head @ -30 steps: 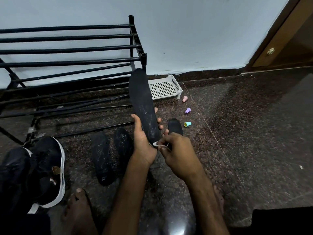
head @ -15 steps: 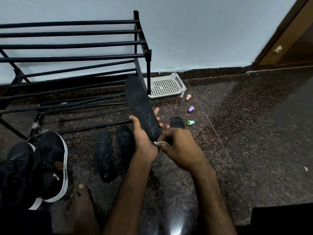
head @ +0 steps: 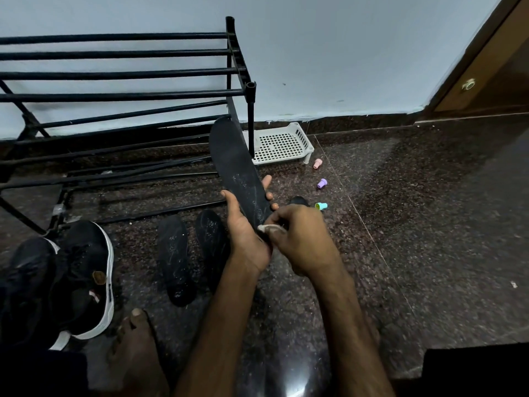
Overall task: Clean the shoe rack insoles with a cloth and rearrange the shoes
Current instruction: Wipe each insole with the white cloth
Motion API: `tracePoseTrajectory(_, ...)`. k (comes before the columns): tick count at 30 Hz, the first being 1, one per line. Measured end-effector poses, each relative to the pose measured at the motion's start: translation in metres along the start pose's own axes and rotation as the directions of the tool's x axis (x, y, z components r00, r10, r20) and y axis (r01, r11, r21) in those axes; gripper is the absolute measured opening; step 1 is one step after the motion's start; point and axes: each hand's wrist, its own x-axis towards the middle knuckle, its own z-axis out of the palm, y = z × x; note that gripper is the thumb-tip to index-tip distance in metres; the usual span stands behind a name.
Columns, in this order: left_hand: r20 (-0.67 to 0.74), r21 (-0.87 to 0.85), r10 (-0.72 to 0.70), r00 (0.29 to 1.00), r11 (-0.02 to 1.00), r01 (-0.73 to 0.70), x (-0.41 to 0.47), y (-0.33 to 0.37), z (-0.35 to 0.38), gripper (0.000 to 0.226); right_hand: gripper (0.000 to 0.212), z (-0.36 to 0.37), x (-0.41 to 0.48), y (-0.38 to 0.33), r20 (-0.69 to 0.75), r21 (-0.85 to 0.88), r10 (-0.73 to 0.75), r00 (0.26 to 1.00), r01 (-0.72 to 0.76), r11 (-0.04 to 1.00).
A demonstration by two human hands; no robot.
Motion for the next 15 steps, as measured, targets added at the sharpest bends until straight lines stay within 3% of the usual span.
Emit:
tracePoseTrajectory(2, 0.013, -0.015, 0.006, 1.0, 1.0, -0.006, -0.001, -0.001, -0.001, 0.088, 0.007, 0.001, 0.001, 0.007, -0.051, -0.071, 0.064, 0.997, -0.068, 0.995)
tracePoseTrajectory(4, 0.004, -0.027, 0.005, 1.0, 1.0, -0.005, -0.001, -0.002, -0.002, 0.086, 0.011, -0.004, -0.004, 0.008, 0.014, -0.056, 0.091, 0.996, -0.09, 0.994)
tracePoseTrajectory(8, -0.008, -0.062, -0.021, 1.0, 0.998, 0.02, -0.002, -0.003, -0.003, 0.084, 0.008, -0.018, -0.017, 0.004, 0.33, 0.355, -0.007, 0.944, -0.118, 0.927)
tracePoseTrajectory(10, 0.013, -0.057, -0.026, 1.0, 0.998, 0.027, -0.002, 0.0, -0.003, 0.084, 0.008, -0.023, -0.016, 0.014, 0.249, 0.472, 0.022, 0.968, -0.142, 0.87)
tracePoseTrajectory(13, 0.049, -0.033, -0.013, 0.999, 0.999, 0.015, -0.002, 0.003, -0.004, 0.083, 0.002, -0.024, -0.008, 0.028, -0.075, 0.328, 0.111, 0.991, -0.08, 0.941)
tracePoseTrajectory(15, 0.081, -0.021, -0.024, 0.996, 0.999, 0.026, -0.001, 0.002, -0.005, 0.082, 0.001, -0.019, -0.004, 0.023, -0.111, 0.239, 0.035, 0.993, -0.007, 0.971)
